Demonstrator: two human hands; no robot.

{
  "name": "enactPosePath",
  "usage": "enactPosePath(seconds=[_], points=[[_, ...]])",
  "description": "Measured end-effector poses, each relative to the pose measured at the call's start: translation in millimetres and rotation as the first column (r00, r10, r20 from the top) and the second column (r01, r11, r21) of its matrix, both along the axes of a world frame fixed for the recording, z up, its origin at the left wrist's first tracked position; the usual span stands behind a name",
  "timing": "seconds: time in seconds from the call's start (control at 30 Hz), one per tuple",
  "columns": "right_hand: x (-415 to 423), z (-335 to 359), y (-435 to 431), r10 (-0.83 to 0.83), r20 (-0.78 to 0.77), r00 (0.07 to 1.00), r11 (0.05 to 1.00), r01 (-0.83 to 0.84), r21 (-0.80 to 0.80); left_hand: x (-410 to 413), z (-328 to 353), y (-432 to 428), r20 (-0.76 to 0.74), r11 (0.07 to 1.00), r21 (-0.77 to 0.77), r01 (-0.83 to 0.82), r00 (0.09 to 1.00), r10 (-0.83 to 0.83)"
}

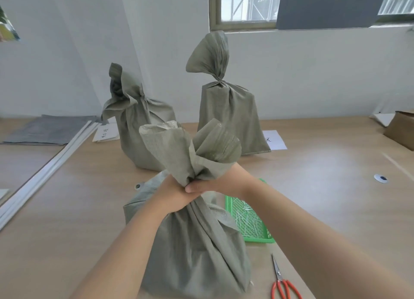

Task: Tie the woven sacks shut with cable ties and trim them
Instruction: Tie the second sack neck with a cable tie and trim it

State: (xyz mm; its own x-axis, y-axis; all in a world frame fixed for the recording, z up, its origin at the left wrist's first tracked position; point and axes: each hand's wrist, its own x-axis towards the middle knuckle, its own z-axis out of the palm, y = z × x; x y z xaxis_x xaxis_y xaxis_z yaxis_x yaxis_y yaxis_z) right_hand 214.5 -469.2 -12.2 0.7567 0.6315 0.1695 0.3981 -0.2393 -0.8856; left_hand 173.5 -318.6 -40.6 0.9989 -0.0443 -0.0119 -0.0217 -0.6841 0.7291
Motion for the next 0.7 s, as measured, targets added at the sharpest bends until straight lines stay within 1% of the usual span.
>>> enactPosePath(seconds=[0.07,0.1,0.17,0.27,0.37,0.43,0.47,0.53,0.6,0.67,0.7], points=[[7,-1,-3,0.017,0.014,1.000,0.997,-0.018,0.076,1,1,-8,-0.007,0.999,0.046,-0.012,1.000,0.013],[9,1,-4,0.027,-0.019,0.999,0.991,-0.024,0.129,1,1,-12,-0.002,0.999,0.041,-0.029,1.000,0.029],[10,3,-1,0.031,-0.055,0.998,0.985,-0.021,0.174,4,-2,-19,0.005,0.994,-0.036,-0.107,0.994,0.107],[8,1,7,-0.005,-0.069,0.998,0.977,0.019,0.211,6,-6,-20,-0.072,0.979,-0.035,-0.200,0.978,0.197],[10,-1,15,-0.019,-0.173,0.985,0.947,0.073,0.311,0,-3,-12,-0.146,0.983,-0.108,-0.151,0.980,0.135],[9,-2,19,0.001,-0.226,0.974,0.932,0.081,0.354,-2,-1,-5,-0.164,0.978,-0.173,-0.114,0.983,0.086],[9,-3,21,0.010,-0.236,0.972,0.928,0.079,0.364,-2,-1,-3,-0.166,0.980,-0.177,-0.095,0.984,0.065],[9,-7,23,0.015,-0.279,0.960,0.912,0.102,0.398,-1,-3,-4,-0.147,0.984,-0.158,-0.079,0.988,0.056],[13,-13,20,0.033,-0.339,0.940,0.890,0.127,0.438,2,-4,-11,-0.097,0.988,-0.122,-0.097,0.992,0.085],[17,-16,12,0.071,-0.354,0.933,0.895,0.097,0.436,8,-10,-14,-0.054,0.989,-0.053,-0.136,0.990,0.133],[20,-18,6,0.093,-0.353,0.931,0.903,0.070,0.423,11,-12,-14,-0.056,0.986,-0.036,-0.161,0.986,0.159]])
